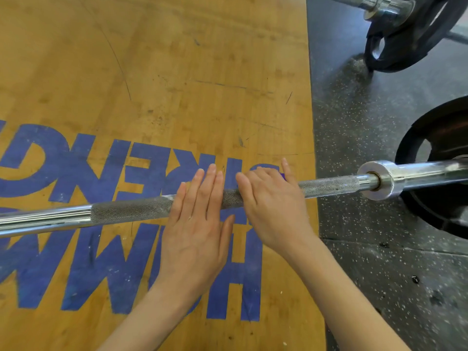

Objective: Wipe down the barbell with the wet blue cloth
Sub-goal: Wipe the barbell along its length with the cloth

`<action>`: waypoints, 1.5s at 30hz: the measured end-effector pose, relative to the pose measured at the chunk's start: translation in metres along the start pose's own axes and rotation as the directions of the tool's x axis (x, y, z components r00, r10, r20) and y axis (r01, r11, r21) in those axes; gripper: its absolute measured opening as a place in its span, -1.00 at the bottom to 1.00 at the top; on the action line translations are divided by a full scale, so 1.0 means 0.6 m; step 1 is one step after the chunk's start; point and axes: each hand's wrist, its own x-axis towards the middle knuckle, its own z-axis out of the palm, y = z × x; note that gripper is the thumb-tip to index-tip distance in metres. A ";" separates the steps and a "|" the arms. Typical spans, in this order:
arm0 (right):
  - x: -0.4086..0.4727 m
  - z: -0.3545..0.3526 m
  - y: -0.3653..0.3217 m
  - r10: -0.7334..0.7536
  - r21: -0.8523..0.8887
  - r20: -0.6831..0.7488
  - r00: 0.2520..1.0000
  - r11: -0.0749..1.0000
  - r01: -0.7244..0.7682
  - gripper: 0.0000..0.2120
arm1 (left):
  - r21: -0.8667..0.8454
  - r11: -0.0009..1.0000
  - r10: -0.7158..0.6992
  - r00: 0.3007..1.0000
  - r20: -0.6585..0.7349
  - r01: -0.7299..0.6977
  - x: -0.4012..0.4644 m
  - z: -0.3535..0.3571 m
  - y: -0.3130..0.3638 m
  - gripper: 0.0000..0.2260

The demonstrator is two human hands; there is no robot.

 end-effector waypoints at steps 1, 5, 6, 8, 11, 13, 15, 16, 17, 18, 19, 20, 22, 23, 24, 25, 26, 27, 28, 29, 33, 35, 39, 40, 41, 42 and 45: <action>-0.026 0.003 -0.002 -0.016 0.010 -0.041 0.999 1.000 0.016 -0.50 | -0.005 1.000 -0.001 1.000 0.003 0.001 -0.002 -0.002 0.001 -0.46; -0.051 -0.003 -0.008 -0.026 -0.005 -0.108 0.994 1.000 0.025 -0.55 | -0.016 1.000 0.000 1.000 0.006 0.000 -0.011 -0.007 0.005 -0.46; -0.025 -0.015 -0.009 -0.039 -0.078 -0.025 0.999 0.996 0.037 -0.59 | -0.015 1.000 0.004 1.000 0.011 -0.004 -0.013 -0.008 0.005 -0.46; 0.027 -0.043 -0.009 0.007 -0.167 0.317 0.949 0.985 0.049 -0.67 | -0.029 1.000 0.007 1.000 0.030 -0.007 -0.017 -0.011 0.007 -0.45; 0.053 -0.063 0.004 0.018 -0.168 0.496 0.868 0.983 0.075 -0.72 | -0.084 0.996 -0.003 0.998 0.066 0.008 -0.022 -0.021 0.007 -0.44; 0.030 -0.051 -0.002 0.003 -0.196 0.367 0.930 0.978 0.074 -0.80 | -0.106 0.994 0.003 0.998 0.064 0.004 -0.024 -0.026 0.006 -0.44; -0.018 -0.020 -0.009 0.001 -0.149 0.078 0.997 0.989 0.011 -0.74 | -0.110 0.994 0.011 0.998 0.056 -0.004 -0.021 -0.029 0.004 -0.44; -0.044 -0.008 -0.015 0.024 -0.059 -0.035 0.999 0.998 -0.026 -0.71 | -0.112 0.994 0.008 0.999 0.053 -0.002 -0.017 -0.030 0.002 -0.45; -0.064 -0.004 -0.021 0.063 0.019 -0.062 0.996 0.998 -0.062 -0.67 | -0.112 0.994 0.001 0.999 0.052 0.005 -0.013 -0.030 0.001 -0.45; -0.076 0.002 -0.022 0.083 0.045 -0.082 0.993 0.996 -0.079 -0.63 | -0.107 0.994 -0.006 0.998 0.057 0.013 -0.009 -0.029 0.001 -0.46; -0.079 0.002 -0.021 0.083 0.042 -0.091 0.992 0.996 -0.080 -0.61 | -0.096 0.995 -0.009 0.998 0.067 0.016 -0.006 -0.028 0.001 -0.46; -0.071 0.002 -0.016 0.058 0.014 -0.103 0.993 0.998 -0.057 -0.60 | -0.082 0.997 -0.006 0.997 0.078 0.012 -0.006 -0.027 0.001 -0.47; -0.035 -0.001 -0.009 0.030 -0.116 -0.004 1.000 0.993 -0.031 -0.57 | -0.066 0.998 0.010 0.996 0.088 -0.004 -0.008 -0.024 0.002 -0.48; -0.018 -0.006 -0.009 0.051 -0.171 0.070 0.996 0.984 -0.039 -0.53 | -0.063 0.998 0.016 0.996 0.089 -0.011 -0.010 -0.023 0.002 -0.48; -0.011 -0.004 -0.008 0.071 -0.187 0.091 0.993 0.981 -0.053 -0.51 | -0.061 0.998 0.022 0.996 0.088 -0.017 -0.011 -0.023 0.002 -0.49; -0.016 -0.002 -0.012 0.090 -0.158 0.061 0.994 0.984 -0.079 -0.53 | -0.063 0.998 0.027 0.996 0.085 -0.021 -0.013 -0.023 0.001 -0.49; -0.027 0.005 -0.014 0.096 -0.131 -0.003 0.995 0.987 -0.096 -0.59 | -0.067 0.997 0.030 0.996 0.084 -0.024 -0.014 -0.024 0.000 -0.49; -0.041 0.011 -0.015 0.091 -0.111 -0.083 0.992 0.989 -0.100 -0.63 | -0.070 0.997 0.034 0.996 0.083 -0.028 -0.016 -0.025 -0.001 -0.49; -0.054 0.016 -0.015 0.094 -0.084 -0.145 0.985 0.991 -0.107 -0.66 | -0.070 0.997 0.040 0.995 0.086 -0.034 -0.017 -0.027 -0.001 -0.49; -0.065 0.020 -0.013 0.100 -0.054 -0.159 0.982 0.992 -0.110 -0.66 | -0.067 0.997 0.045 0.995 0.089 -0.040 -0.019 -0.028 0.000 -0.49; -0.090 0.014 -0.020 0.095 0.072 -0.150 0.984 0.994 -0.085 -0.64 | -0.057 0.998 0.046 0.996 0.081 -0.041 -0.034 -0.030 0.007 -0.48; -0.118 0.019 -0.022 0.082 0.105 -0.138 0.987 0.992 -0.068 -0.62 | -0.057 0.998 0.045 0.996 0.080 -0.041 -0.043 -0.030 0.011 -0.48; -0.110 -0.002 -0.016 0.054 0.013 -0.092 0.994 0.999 -0.053 -0.77 | -0.075 0.997 0.042 0.993 0.106 -0.034 -0.061 -0.037 0.018 -0.48; -0.093 -0.011 -0.018 0.055 -0.024 0.008 0.998 0.998 -0.055 -0.90 | -0.079 0.996 0.043 0.993 0.110 -0.034 -0.064 -0.039 0.020 -0.47; -0.079 -0.018 -0.020 0.040 -0.032 0.125 0.991 0.999 -0.036 -0.92 | -0.083 0.996 0.045 0.993 0.110 -0.036 -0.067 -0.040 0.021 -0.47; -0.072 -0.021 -0.013 0.007 -0.018 0.181 0.984 1.000 -0.004 -0.86 | -0.084 0.996 0.047 0.993 0.107 -0.038 -0.071 -0.039 0.022 -0.47; -0.127 -0.015 -0.015 0.012 -0.003 0.023 1.000 1.000 -0.012 -0.88 | -0.085 0.995 0.055 0.993 0.101 -0.047 -0.082 -0.039 0.024 -0.47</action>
